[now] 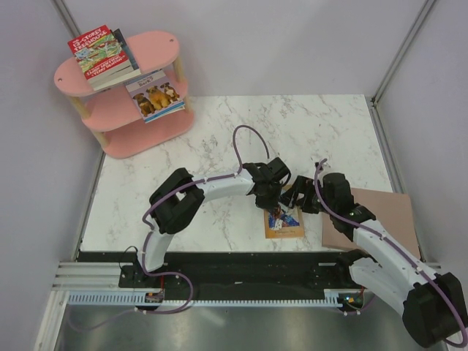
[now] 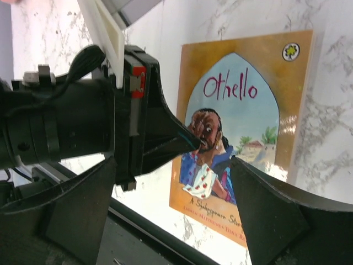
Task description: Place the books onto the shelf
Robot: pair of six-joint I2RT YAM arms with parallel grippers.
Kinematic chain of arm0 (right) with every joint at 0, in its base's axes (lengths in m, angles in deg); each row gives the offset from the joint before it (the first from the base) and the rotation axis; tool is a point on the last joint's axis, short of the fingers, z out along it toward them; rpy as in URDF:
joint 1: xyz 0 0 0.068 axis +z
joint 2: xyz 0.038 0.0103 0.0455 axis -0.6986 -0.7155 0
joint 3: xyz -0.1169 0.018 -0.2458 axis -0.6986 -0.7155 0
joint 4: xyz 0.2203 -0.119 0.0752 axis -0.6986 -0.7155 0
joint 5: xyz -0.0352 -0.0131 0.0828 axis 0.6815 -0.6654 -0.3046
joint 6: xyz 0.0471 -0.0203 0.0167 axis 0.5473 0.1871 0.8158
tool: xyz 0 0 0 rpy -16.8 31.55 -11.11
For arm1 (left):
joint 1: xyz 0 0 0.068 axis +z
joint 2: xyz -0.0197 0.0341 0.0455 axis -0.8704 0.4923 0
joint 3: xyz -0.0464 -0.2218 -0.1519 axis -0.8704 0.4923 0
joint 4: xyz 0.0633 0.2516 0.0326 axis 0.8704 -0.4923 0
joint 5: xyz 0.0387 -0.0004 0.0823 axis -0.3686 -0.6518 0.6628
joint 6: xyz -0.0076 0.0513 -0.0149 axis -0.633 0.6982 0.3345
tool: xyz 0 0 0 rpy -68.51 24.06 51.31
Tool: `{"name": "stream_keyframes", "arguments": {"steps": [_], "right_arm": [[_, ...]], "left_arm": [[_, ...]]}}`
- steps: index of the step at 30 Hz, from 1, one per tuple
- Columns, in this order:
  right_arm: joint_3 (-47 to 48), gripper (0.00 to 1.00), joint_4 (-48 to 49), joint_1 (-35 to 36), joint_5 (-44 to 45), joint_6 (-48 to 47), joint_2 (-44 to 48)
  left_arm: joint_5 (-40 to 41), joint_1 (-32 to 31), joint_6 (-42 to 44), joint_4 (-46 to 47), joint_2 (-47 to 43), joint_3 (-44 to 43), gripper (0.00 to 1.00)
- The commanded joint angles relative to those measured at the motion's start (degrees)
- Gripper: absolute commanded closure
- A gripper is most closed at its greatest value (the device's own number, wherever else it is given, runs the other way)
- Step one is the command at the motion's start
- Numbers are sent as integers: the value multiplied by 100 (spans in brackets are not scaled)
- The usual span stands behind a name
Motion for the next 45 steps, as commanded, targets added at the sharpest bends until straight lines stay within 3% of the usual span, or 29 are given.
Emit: {"name": "stream_keyframes", "arguments": {"steps": [1, 10, 18, 23, 28, 30, 33, 40, 45], "right_arm": [[-45, 11, 5, 15, -144, -34, -475], [263, 12, -1024, 15, 1770, 186, -405], [210, 14, -1015, 15, 2080, 300, -854], [96, 10, -806, 15, 1783, 90, -73], [-106, 5, -681, 15, 1597, -69, 1218], [-89, 5, -900, 15, 1789, -8, 1344], [-36, 6, -1278, 6, 2133, 177, 924], [16, 9, -813, 6, 1589, 195, -789], [-1, 9, -444, 6, 1211, 151, -845]], "left_arm": [[240, -79, 246, -181, 394, -16, 98], [363, -79, 273, -391, 465, -16, 98], [855, -97, 237, -261, -237, 475, 98], [970, -97, 290, 65, -862, 722, 98], [838, -97, 352, 47, -766, 546, 98], [777, -88, 334, 56, -714, 537, 98], [750, -88, 352, 56, -687, 511, 98], [750, -97, 422, 21, -590, 458, 98], [671, -97, 396, 30, -476, 432, 98]]}}
